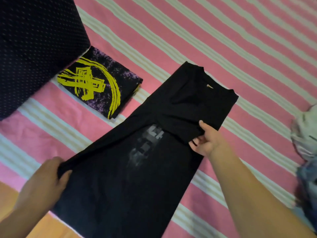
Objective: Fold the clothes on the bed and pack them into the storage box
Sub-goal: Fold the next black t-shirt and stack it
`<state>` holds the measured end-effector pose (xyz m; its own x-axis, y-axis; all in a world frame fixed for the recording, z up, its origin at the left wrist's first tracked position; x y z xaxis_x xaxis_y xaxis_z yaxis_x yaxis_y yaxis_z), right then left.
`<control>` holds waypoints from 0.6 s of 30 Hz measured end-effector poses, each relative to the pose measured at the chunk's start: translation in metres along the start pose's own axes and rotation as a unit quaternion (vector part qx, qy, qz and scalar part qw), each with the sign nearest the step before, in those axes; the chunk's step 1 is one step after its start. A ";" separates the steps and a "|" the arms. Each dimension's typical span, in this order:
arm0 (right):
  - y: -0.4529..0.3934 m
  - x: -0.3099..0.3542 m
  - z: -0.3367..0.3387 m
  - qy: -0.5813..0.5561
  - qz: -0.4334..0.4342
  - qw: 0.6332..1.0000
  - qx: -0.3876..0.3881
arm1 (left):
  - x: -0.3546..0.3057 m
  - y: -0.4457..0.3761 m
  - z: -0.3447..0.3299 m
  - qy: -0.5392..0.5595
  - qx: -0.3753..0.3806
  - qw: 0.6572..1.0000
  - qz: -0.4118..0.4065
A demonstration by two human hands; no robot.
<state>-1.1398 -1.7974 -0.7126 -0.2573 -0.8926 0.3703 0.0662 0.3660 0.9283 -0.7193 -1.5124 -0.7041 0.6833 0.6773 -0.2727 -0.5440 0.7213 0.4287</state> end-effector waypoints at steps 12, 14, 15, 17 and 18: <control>0.141 0.135 -0.111 0.057 0.218 0.972 0.067 | -0.059 0.109 0.071 -0.024 -0.012 0.999 -0.021; 0.168 0.158 -0.095 0.079 0.247 0.964 0.057 | -0.083 0.143 0.072 -0.038 -0.025 0.996 -0.072; 0.173 0.167 -0.078 0.096 0.263 0.959 0.051 | -0.096 0.159 0.068 -0.045 -0.028 0.994 -0.100; 0.166 0.173 -0.033 0.133 0.268 0.953 0.040 | -0.118 0.187 0.041 -0.050 -0.006 0.990 -0.130; 0.156 0.174 -0.010 0.136 0.262 0.955 0.037 | -0.127 0.196 0.023 -0.056 0.003 0.989 -0.135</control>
<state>-1.1641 -1.8980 -0.5029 0.0526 -0.6127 0.7885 0.0461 0.7903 0.6110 -0.9018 -1.4602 -0.5660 0.8535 0.4389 -0.2809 -0.3314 0.8732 0.3574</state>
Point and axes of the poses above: each hand's wrist, its own y-axis away from the middle knuckle, its own z-axis out of the back of the hand, x = y × z, the point moved 9 cm from there along -y, towards the middle knuckle, and after that the axes turned 2 degrees about x, right-handed, at the moved point
